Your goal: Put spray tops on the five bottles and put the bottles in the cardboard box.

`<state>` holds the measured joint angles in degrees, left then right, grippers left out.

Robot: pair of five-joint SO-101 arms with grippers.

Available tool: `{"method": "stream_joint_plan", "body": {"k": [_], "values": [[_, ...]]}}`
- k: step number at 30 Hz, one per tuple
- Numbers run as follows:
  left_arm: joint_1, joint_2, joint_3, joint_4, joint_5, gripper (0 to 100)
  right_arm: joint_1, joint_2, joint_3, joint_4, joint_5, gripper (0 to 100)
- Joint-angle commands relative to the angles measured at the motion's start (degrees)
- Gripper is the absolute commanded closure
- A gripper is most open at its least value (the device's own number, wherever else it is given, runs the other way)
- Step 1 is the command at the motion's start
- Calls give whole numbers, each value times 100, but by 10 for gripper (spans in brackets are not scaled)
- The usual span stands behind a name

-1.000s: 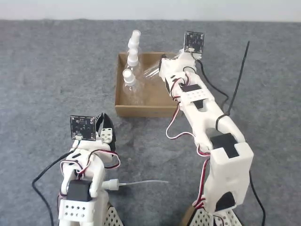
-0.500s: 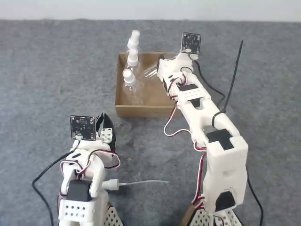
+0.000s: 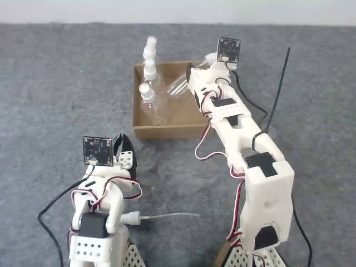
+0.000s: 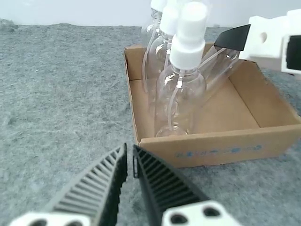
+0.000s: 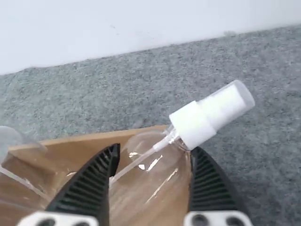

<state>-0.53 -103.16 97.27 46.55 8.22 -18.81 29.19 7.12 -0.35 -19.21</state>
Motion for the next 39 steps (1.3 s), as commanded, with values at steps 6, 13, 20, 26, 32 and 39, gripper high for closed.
{"method": "stream_joint_plan", "body": {"k": [6, 13, 20, 26, 32, 39], "values": [[-9, -88, -75, 62, 9, 985, 180, -804, 132, -84, 0, 940], [-9, -88, -75, 62, 9, 985, 251, -796, 141, -84, 0, 939], [-9, -79, -75, 62, 9, 985, 251, -725, 185, -57, 0, 787], [-9, -79, -75, 62, 9, 985, 242, -593, 53, -92, 0, 809], [-9, -79, -75, 62, 9, 985, 251, -585, 70, -374, 53, 846], [-9, -79, -75, 62, 9, 985, 251, -585, 88, -585, 914, 949]]}}
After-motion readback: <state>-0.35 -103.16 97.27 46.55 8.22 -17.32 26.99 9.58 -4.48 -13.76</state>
